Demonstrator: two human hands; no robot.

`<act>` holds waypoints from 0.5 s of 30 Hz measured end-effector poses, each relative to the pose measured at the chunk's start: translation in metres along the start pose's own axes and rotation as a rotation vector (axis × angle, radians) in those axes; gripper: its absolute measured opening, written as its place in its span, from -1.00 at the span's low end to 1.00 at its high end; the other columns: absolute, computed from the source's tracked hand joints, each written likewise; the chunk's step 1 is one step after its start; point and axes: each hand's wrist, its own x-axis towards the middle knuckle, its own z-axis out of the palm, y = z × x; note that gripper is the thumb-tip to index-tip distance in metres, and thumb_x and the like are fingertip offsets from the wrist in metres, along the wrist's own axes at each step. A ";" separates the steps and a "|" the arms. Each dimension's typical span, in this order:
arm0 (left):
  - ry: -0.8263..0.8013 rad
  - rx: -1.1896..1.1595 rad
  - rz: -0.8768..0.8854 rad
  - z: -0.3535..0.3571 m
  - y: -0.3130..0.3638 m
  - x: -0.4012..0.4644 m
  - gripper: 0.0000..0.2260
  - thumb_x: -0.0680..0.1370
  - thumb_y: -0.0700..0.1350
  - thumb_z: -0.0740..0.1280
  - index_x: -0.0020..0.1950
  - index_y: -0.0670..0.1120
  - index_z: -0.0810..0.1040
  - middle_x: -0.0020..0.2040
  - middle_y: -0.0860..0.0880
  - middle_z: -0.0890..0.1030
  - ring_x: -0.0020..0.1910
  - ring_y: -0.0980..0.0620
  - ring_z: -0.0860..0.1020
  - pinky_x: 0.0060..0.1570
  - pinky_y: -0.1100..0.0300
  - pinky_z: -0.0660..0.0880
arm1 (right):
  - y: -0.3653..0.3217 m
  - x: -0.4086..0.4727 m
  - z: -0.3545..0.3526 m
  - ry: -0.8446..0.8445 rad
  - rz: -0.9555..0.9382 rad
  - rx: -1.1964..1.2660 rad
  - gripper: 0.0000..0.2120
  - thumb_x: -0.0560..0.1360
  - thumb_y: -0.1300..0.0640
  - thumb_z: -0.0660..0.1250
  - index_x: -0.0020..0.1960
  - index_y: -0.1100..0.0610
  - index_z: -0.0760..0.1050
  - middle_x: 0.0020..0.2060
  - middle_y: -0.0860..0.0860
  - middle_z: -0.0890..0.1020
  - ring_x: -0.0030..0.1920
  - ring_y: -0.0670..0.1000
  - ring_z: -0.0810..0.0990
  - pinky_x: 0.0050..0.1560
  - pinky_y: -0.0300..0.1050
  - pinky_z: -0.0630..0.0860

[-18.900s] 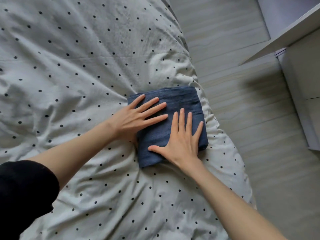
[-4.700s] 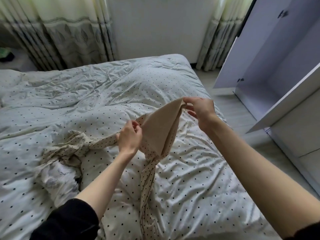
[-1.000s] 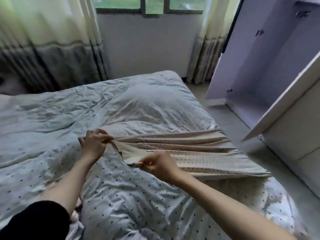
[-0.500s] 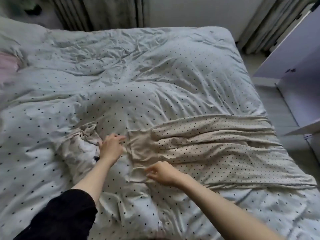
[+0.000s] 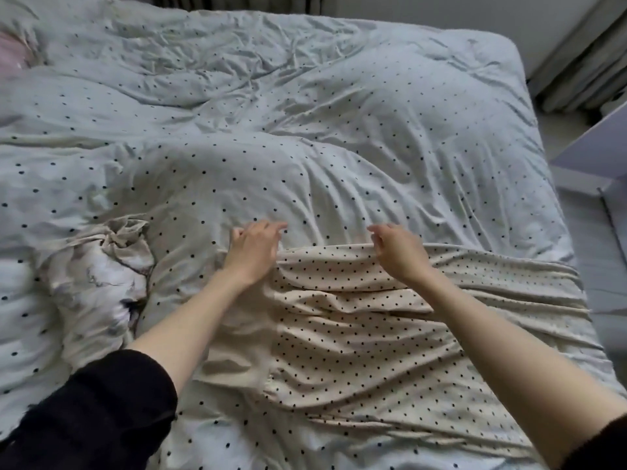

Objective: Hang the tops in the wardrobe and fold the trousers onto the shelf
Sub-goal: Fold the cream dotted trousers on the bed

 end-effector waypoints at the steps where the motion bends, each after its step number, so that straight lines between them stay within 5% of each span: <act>1: -0.043 0.036 -0.004 0.010 0.010 0.014 -0.72 0.64 -0.06 0.11 0.32 0.03 0.44 0.26 0.01 0.52 0.26 0.01 0.41 0.21 0.03 0.18 | 0.018 0.016 0.002 -0.045 0.002 -0.066 -0.69 0.62 0.12 0.09 0.31 0.10 0.43 0.21 0.09 0.54 0.19 0.12 0.49 0.24 0.13 0.37; 7: -0.298 0.124 -0.068 0.027 0.034 0.041 -0.87 0.53 0.11 0.30 -0.08 0.08 0.54 -0.05 0.07 0.59 0.08 0.04 0.44 0.26 -0.06 0.16 | 0.064 0.050 -0.001 -0.320 -0.061 -0.287 -0.85 0.54 -0.08 0.24 0.03 -0.03 0.47 -0.04 -0.12 0.53 0.03 -0.04 0.50 0.36 0.30 0.15; 11: 0.026 0.087 -0.093 0.026 0.045 0.040 -0.88 0.63 -0.04 0.16 -0.01 -0.05 0.42 -0.27 -0.03 0.57 -0.24 -0.04 0.51 0.11 0.00 0.30 | 0.078 0.054 -0.015 -0.199 -0.100 -0.199 -0.81 0.55 0.13 0.18 -0.18 0.06 0.52 -0.28 -0.08 0.56 -0.10 0.04 0.51 0.25 0.13 0.19; 15: 0.375 0.065 -0.046 0.022 0.050 0.057 -0.85 0.63 -0.11 0.16 0.04 -0.17 0.44 -0.37 -0.11 0.55 -0.40 -0.08 0.49 0.04 0.01 0.34 | 0.082 0.072 -0.031 0.232 -0.110 -0.107 -0.85 0.57 0.12 0.21 -0.04 0.12 0.54 -0.06 0.03 0.62 0.02 0.10 0.49 0.06 0.00 0.18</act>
